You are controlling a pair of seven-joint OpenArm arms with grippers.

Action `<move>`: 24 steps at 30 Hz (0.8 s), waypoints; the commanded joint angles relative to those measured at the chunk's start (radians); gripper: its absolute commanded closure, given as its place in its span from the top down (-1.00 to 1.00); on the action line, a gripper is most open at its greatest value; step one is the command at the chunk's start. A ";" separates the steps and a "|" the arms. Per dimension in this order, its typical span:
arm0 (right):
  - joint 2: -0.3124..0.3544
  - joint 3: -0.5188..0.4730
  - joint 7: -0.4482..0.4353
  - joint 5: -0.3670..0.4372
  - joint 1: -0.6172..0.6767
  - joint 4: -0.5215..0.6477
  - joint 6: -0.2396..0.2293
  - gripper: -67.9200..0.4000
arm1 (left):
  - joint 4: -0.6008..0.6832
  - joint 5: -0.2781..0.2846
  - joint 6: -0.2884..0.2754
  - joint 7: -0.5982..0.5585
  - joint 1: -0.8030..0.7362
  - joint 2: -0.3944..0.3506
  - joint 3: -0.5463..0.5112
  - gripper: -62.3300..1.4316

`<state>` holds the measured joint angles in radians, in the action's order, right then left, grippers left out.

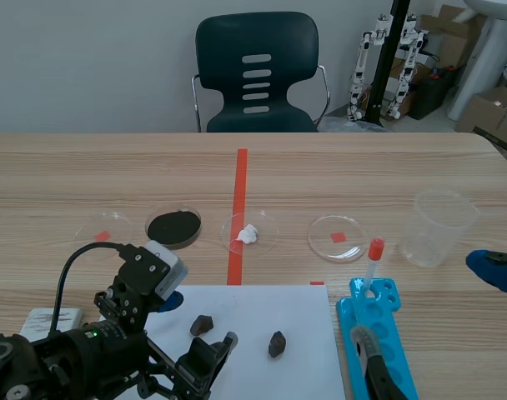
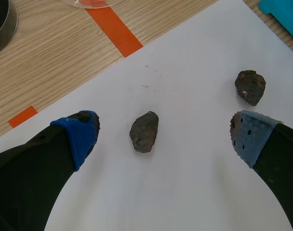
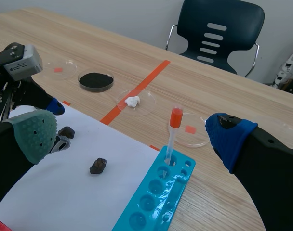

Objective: Return to the home posture

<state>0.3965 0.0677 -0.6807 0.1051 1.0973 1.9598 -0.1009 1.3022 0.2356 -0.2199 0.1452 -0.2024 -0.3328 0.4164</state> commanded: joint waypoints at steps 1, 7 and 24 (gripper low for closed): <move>0.011 -0.001 -0.018 0.011 0.002 0.008 -0.001 0.93 | 0.010 0.006 -0.003 -0.018 0.000 0.000 -0.005 0.83; 0.011 -0.001 -0.018 0.011 0.002 0.008 -0.001 0.93 | 0.010 0.006 -0.003 -0.018 0.000 0.000 -0.005 0.83; 0.011 -0.001 -0.018 0.011 0.002 0.008 -0.001 0.93 | 0.037 0.014 -0.027 -0.138 -0.013 -0.035 -0.014 0.83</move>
<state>0.3965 0.0677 -0.6807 0.1051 1.0973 1.9598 -0.1009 1.3064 0.2436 -0.2378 0.0238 -0.2024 -0.3489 0.4145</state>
